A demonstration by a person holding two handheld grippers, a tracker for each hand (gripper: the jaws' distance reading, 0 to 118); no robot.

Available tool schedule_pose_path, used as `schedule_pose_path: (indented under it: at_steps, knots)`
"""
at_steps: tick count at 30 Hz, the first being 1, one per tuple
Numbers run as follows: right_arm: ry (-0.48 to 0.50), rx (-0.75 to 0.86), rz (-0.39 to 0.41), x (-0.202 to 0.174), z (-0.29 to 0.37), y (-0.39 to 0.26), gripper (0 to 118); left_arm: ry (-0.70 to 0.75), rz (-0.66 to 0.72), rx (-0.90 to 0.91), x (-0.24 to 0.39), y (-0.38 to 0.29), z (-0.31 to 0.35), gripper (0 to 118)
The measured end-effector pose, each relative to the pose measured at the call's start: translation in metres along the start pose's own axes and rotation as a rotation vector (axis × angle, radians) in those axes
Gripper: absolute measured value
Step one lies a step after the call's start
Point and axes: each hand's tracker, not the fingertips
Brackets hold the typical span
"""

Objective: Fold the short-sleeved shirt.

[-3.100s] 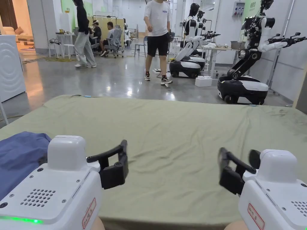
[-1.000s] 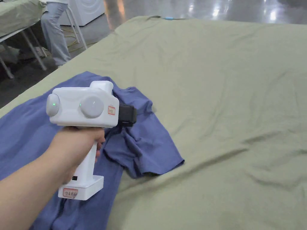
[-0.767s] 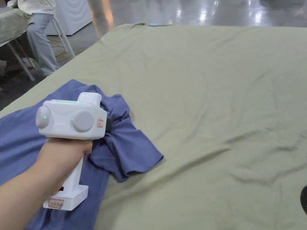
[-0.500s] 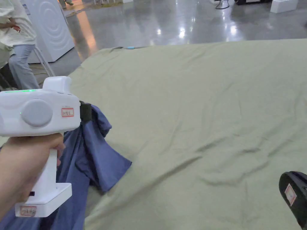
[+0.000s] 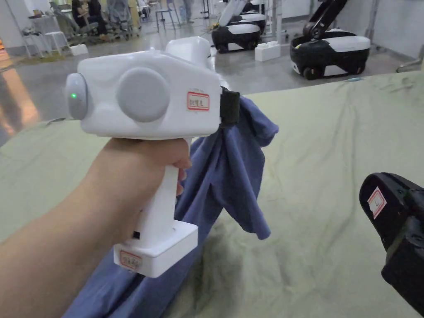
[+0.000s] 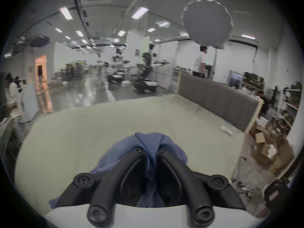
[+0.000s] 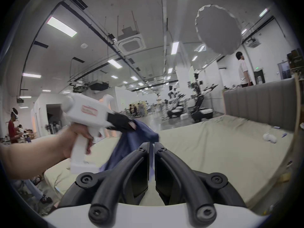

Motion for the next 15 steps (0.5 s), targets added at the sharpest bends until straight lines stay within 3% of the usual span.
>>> schedule_pose_path:
  at_steps: [7, 13, 14, 15]
  knots:
    - [-0.196, -0.01, 0.064, 0.047, 0.057, 0.015, 9, -0.116, -0.026, -0.277, 0.109, -0.075, -0.139, 11]
    - [-0.252, -0.069, 0.065, 0.061, 0.061, 0.005, 9, -0.162, 0.013, -0.352, 0.112, -0.127, -0.17, 12]
    - [-0.251, -0.073, 0.066, 0.06, 0.058, 0.004, 9, -0.171, 0.044, -0.352, 0.106, -0.128, -0.166, 22]
    - [-0.242, -0.078, 0.067, 0.058, 0.054, 0.003, 9, -0.171, 0.065, -0.344, 0.099, -0.127, -0.158, 78]
